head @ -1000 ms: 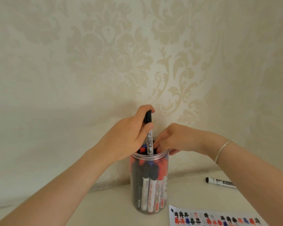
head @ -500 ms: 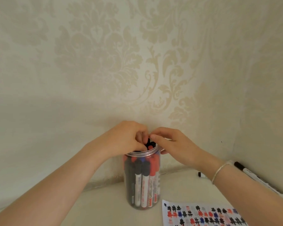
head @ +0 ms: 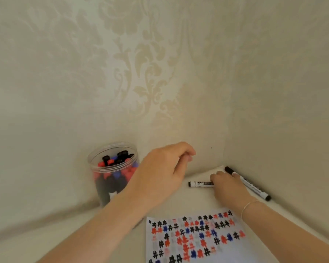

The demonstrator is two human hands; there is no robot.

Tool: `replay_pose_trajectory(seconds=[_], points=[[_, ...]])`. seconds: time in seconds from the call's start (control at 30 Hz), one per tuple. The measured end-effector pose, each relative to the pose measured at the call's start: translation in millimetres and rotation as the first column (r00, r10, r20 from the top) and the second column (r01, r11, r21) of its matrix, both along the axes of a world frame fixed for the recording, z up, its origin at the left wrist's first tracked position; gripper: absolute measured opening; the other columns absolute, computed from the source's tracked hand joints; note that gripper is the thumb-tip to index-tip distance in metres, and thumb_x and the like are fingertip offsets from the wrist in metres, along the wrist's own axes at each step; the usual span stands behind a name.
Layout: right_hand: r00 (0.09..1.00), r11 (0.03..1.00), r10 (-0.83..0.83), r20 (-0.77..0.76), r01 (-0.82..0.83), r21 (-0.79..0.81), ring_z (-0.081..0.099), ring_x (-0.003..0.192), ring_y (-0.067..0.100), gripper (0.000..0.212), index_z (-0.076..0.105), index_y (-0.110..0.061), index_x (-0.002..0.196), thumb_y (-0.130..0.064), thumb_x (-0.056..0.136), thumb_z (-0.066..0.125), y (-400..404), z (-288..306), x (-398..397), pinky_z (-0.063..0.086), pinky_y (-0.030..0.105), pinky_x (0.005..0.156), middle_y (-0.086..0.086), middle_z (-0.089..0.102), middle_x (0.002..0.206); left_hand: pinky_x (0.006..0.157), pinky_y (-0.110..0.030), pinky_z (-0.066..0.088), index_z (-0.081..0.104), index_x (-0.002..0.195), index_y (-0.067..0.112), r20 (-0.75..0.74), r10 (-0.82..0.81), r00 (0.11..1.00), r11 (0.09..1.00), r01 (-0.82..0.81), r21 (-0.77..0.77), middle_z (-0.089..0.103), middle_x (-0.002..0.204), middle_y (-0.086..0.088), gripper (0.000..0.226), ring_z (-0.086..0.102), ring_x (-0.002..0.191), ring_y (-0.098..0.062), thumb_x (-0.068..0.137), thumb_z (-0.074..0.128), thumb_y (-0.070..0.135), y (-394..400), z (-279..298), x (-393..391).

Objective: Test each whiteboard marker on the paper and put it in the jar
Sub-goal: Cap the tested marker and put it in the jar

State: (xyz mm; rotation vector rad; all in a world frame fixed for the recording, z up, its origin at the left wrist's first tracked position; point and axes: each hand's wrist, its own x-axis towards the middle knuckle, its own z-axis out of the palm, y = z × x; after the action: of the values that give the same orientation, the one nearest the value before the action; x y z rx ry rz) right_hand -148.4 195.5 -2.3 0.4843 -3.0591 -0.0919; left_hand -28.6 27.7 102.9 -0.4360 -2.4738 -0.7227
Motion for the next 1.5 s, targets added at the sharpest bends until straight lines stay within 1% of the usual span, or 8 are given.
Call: replay_pose_trajectory(seconds=[0.23, 0.37, 0.53, 0.63, 0.73, 0.93, 1.2, 1.5], points=[[0.986, 0.853, 0.161, -0.052, -0.166, -0.494, 0.054, 0.088, 0.018, 0.029, 0.066, -0.024, 0.107, -0.009, 0.088, 0.052, 14, 30, 6, 0.038, 0.027, 0.071, -0.006, 0.048, 0.086, 0.105, -0.018, 0.027, 0.024, 0.146, 0.02, 0.273, 0.121, 0.954, 0.99, -0.095, -0.107, 0.029, 0.148, 0.006, 0.062, 0.035, 0.132, -0.009, 0.093, 0.057, 0.026, 21, -65, -35], [0.948, 0.798, 0.318, -0.003, -0.27, -0.539, 0.049, 0.081, 0.01, 0.028, 0.07, -0.028, 0.107, -0.014, 0.085, 0.062, 12, 57, 21, 0.042, 0.026, 0.078, -0.008, 0.054, 0.089, 0.105, -0.03, 0.037, 0.036, 0.142, 0.023, 0.253, 0.141, 0.957, 0.947, -0.055, -0.318, 0.046, 0.14, 0.004, 0.052, 0.046, 0.126, -0.016, 0.095, 0.052, 0.038, 18, -78, -45], [0.968, 0.904, 0.25, 0.019, -0.227, -0.362, 0.06, 0.087, 0.018, 0.017, 0.066, -0.023, 0.101, -0.024, 0.084, 0.065, 7, 66, 30, 0.038, 0.027, 0.075, -0.003, 0.066, 0.093, 0.107, -0.03, 0.037, 0.043, 0.138, 0.024, 0.104, 0.201, 0.974, 0.98, -0.198, -0.034, 0.045, 0.134, 0.006, 0.059, 0.046, 0.123, -0.012, 0.085, 0.068, 0.033, 14, -77, -52], [0.941, 0.476, 0.222, 0.254, 0.123, -0.871, 0.055, 0.064, 0.019, 0.016, 0.055, -0.012, 0.087, -0.003, 0.081, 0.067, 3, 70, 33, 0.042, 0.026, 0.058, 0.007, 0.06, 0.077, 0.097, -0.025, 0.041, 0.032, 0.143, 0.014, 0.437, -0.017, 0.9, 0.825, -0.234, 0.514, 0.046, 0.134, 0.002, 0.075, 0.049, 0.119, -0.011, 0.081, 0.073, 0.026, 16, -63, -50], [0.87, 0.067, 0.347, 0.351, 0.351, -0.934, 0.053, 0.057, 0.02, 0.022, 0.048, -0.012, 0.07, 0.005, 0.077, 0.061, 0, 77, 38, 0.045, 0.027, 0.054, 0.012, 0.059, 0.071, 0.094, -0.03, 0.05, 0.055, 0.126, 0.01, 0.531, -0.471, 0.704, 0.654, -0.125, 0.746, 0.067, 0.116, -0.003, 0.039, 0.065, 0.105, -0.014, 0.089, 0.063, 0.023, 20, -60, -46], [0.837, 0.137, 0.396, 0.377, 0.353, -0.926, 0.045, 0.044, 0.018, 0.027, 0.048, -0.011, 0.064, -0.007, 0.079, 0.07, -1, 77, 46, 0.043, 0.026, 0.045, 0.011, 0.055, 0.057, 0.063, -0.017, 0.046, 0.058, 0.091, 0.021, 0.517, -0.305, 0.8, 0.942, 0.172, 0.289, 0.059, 0.079, 0.009, 0.014, 0.055, 0.064, 0.002, 0.099, 0.048, 0.024, 28, -54, -33], [0.828, 0.186, 0.482, 0.288, 0.224, -0.957, 0.063, 0.061, 0.018, 0.019, 0.067, 0.005, 0.083, -0.014, 0.086, 0.067, 15, 91, 46, 0.054, 0.023, 0.056, 0.017, 0.07, 0.077, 0.047, -0.021, 0.027, 0.051, 0.082, 0.013, 0.447, -0.36, 0.819, 0.893, 0.165, 0.418, 0.04, 0.046, 0.015, 0.035, 0.031, 0.042, -0.004, 0.094, 0.045, 0.045, 23, -59, -29], [0.863, -0.035, 0.367, 0.347, 0.386, -0.922, 0.062, 0.054, 0.019, 0.016, 0.066, -0.001, 0.079, -0.016, 0.084, 0.067, 30, 73, 50, 0.054, 0.026, 0.054, 0.017, 0.07, 0.081, 0.051, -0.023, 0.031, 0.05, 0.101, 0.025, 0.503, -0.129, 0.855, 0.973, 0.01, 0.232, 0.045, 0.061, 0.008, 0.033, 0.038, 0.049, -0.007, 0.08, 0.073, 0.037, 6, -64, -38]])
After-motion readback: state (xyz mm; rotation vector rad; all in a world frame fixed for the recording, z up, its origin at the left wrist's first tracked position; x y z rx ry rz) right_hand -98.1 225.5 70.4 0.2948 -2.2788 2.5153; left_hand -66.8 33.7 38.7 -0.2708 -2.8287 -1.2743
